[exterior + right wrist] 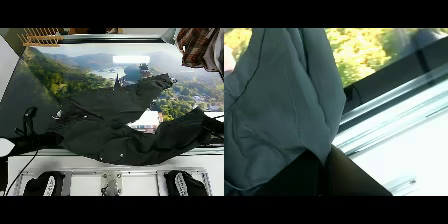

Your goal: Fold the clothes and pants, and hang the long-sleeved shirts on hangers.

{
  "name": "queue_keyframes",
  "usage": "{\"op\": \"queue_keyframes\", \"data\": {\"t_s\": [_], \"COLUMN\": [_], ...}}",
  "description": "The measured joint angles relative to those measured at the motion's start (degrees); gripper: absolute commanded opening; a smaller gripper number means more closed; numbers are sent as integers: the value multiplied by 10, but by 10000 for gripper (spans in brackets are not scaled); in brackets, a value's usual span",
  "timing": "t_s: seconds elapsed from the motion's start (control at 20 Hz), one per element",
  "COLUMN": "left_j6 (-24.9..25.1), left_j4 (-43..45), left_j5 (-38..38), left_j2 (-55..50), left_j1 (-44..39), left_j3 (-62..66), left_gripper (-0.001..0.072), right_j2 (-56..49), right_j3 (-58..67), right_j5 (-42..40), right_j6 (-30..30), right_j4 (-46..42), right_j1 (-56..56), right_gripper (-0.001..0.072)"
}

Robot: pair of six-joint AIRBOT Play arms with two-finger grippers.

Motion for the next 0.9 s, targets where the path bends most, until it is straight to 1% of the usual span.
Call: {"op": "queue_keyframes", "data": {"t_s": [0.05, 0.1, 0.15, 0.2, 0.25, 0.4, 0.45, 0.55, 0.8, 0.9], "left_j6": [0, 0, -3, -5, -9, -13, -12, 7, 72, 87], "left_j4": [0, 0, 0, -1, 0, 0, 0, 1, 2, 0], "left_j5": [-5, -9, -14, -16, -16, -4, 6, 25, 50, 50], "left_j2": [16, 29, 38, 43, 41, -10, -43, -128, -414, -527], "left_j1": [0, -1, -2, -2, -3, -2, 2, 14, 60, 73], "left_j3": [-8, -13, -14, -10, 0, 57, 83, 142, 315, 384], "left_gripper": [90, 425, 680, 694, 693, 693, 693, 694, 693, 693], "right_j2": [-1, -2, -4, -6, -7, -8, -9, -9, -9, -9], "right_j3": [0, 0, 0, 0, 1, 2, 2, 2, 2, 2], "right_j5": [-2, -5, -9, -13, -19, -47, -56, -70, -80, -76], "right_j6": [0, 0, 2, 2, 2, 2, 2, 2, -24, -37], "right_j4": [-3, -3, -3, 2, 9, 51, 69, 108, 184, 197], "right_j1": [-6, -11, -14, -17, -19, -21, -22, -22, -23, -23], "right_gripper": [30, 70, 335, 636, 675, 670, 670, 670, 669, 669]}}
